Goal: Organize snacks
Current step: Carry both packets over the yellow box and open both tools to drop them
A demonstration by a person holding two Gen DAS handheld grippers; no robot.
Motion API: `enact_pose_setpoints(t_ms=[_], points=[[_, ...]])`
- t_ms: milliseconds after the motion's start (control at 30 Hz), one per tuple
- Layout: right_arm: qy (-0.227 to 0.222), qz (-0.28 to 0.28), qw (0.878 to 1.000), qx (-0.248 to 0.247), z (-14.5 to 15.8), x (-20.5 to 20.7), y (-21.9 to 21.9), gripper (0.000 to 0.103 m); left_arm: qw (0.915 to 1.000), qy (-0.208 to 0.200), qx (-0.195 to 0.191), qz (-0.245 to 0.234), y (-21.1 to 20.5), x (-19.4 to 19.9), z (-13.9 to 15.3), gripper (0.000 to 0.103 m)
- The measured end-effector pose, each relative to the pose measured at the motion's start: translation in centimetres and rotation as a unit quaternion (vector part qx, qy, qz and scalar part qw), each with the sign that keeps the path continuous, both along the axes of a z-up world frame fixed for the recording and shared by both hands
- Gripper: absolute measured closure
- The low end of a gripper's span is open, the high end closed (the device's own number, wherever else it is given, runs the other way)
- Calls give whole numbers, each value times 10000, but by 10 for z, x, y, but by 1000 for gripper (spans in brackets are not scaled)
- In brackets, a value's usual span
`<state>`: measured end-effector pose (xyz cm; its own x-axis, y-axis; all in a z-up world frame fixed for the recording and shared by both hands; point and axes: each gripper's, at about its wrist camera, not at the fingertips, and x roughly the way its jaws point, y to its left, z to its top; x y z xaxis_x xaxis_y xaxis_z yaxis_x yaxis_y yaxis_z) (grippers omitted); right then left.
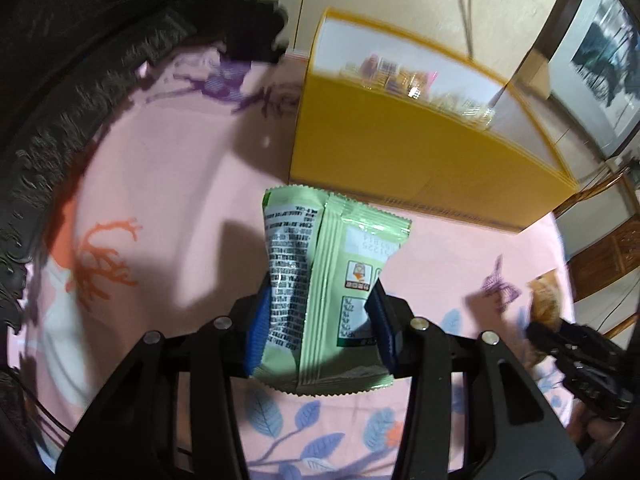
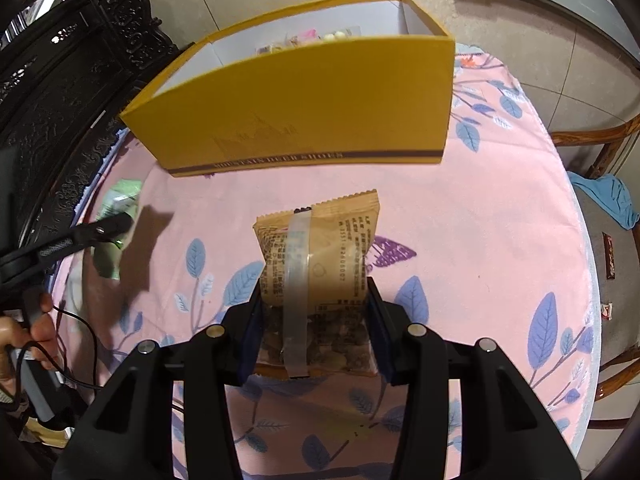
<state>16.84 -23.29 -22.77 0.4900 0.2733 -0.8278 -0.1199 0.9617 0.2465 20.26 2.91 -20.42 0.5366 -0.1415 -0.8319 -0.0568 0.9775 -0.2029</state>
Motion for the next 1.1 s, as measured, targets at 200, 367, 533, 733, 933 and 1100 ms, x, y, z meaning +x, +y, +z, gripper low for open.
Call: enact_pose_setpoints(t_ms=[200, 367, 533, 733, 933, 1100], points=[[-557, 71, 9983, 164, 48, 12, -1, 56, 9982, -587, -98, -49, -4, 7, 57, 58], [-1175, 100, 9927, 256, 95, 39, -2, 56, 9928, -1170, -181, -196, -19, 29, 113, 58], [-1617, 31, 9864, 294, 131, 78, -4, 56, 9870, -1543, -259, -356, -42, 63, 152, 58], [-1723, 21, 9847, 242, 149, 122, -7, 56, 9868, -1564, -124, -408, -65, 109, 162, 58], [-1583, 59, 9872, 167, 139, 144, -8, 56, 9885, -1438, -10, -464, -81, 140, 152, 58], [-1460, 59, 9892, 131, 128, 156, -7, 56, 9899, -1336, 107, -459, -84, 153, 144, 58]])
